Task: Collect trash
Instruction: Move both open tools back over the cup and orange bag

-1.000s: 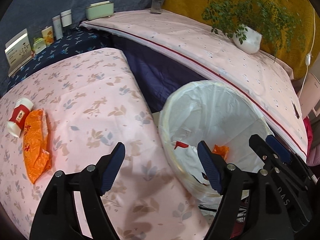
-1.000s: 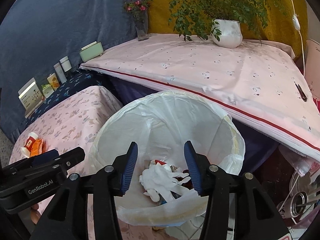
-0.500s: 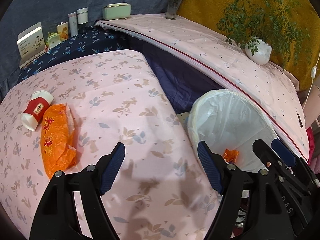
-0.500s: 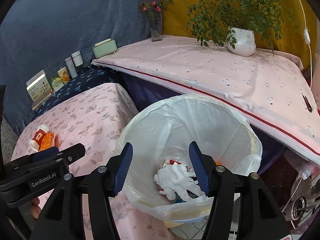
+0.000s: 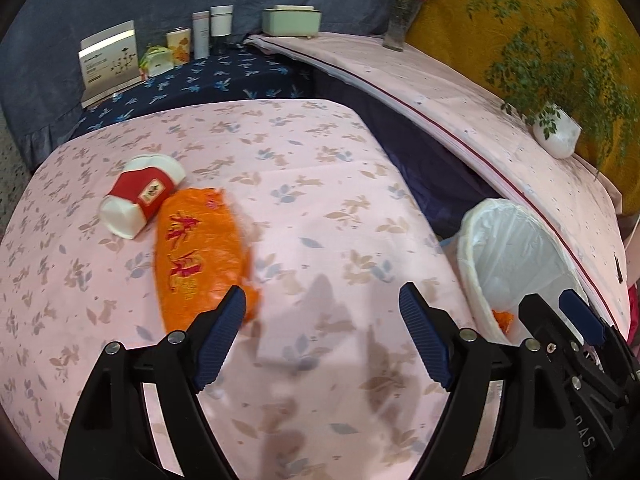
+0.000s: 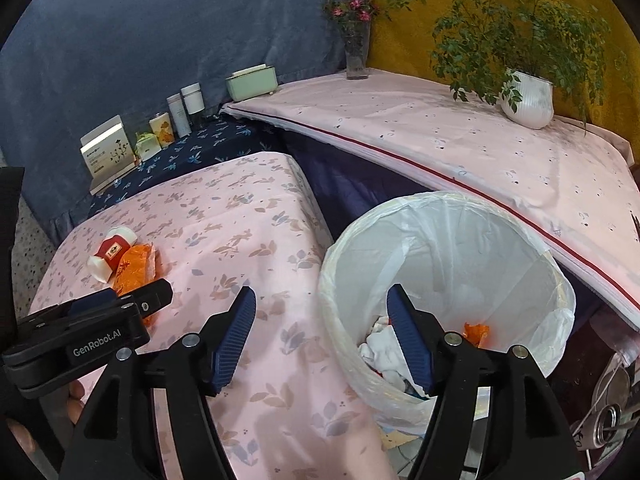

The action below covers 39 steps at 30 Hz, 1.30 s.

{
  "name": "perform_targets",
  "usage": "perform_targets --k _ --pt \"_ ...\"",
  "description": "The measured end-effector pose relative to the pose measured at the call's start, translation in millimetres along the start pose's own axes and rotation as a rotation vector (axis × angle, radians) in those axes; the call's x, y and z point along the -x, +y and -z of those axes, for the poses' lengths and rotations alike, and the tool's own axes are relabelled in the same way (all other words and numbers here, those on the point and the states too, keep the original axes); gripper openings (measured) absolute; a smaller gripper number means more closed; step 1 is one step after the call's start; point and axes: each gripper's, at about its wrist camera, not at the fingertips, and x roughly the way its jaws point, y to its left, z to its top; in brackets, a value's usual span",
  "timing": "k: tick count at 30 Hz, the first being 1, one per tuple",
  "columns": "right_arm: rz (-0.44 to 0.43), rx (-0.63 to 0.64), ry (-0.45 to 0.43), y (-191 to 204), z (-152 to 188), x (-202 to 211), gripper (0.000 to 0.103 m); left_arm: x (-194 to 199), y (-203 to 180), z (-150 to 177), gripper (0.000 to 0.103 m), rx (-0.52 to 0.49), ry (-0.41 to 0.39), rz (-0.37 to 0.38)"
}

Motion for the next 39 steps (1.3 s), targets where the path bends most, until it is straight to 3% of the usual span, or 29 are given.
perform_targets --k 16,22,39 --pt "-0.080 0.101 0.049 75 4 -17 0.070 20 89 11 0.080 0.090 0.000 -0.130" --pt "-0.084 0.141 0.071 102 10 -28 0.070 15 111 8 0.090 0.089 0.002 -0.151" --pt "-0.150 0.189 0.158 177 9 -89 0.070 -36 167 -51 0.093 0.122 0.021 -0.152"
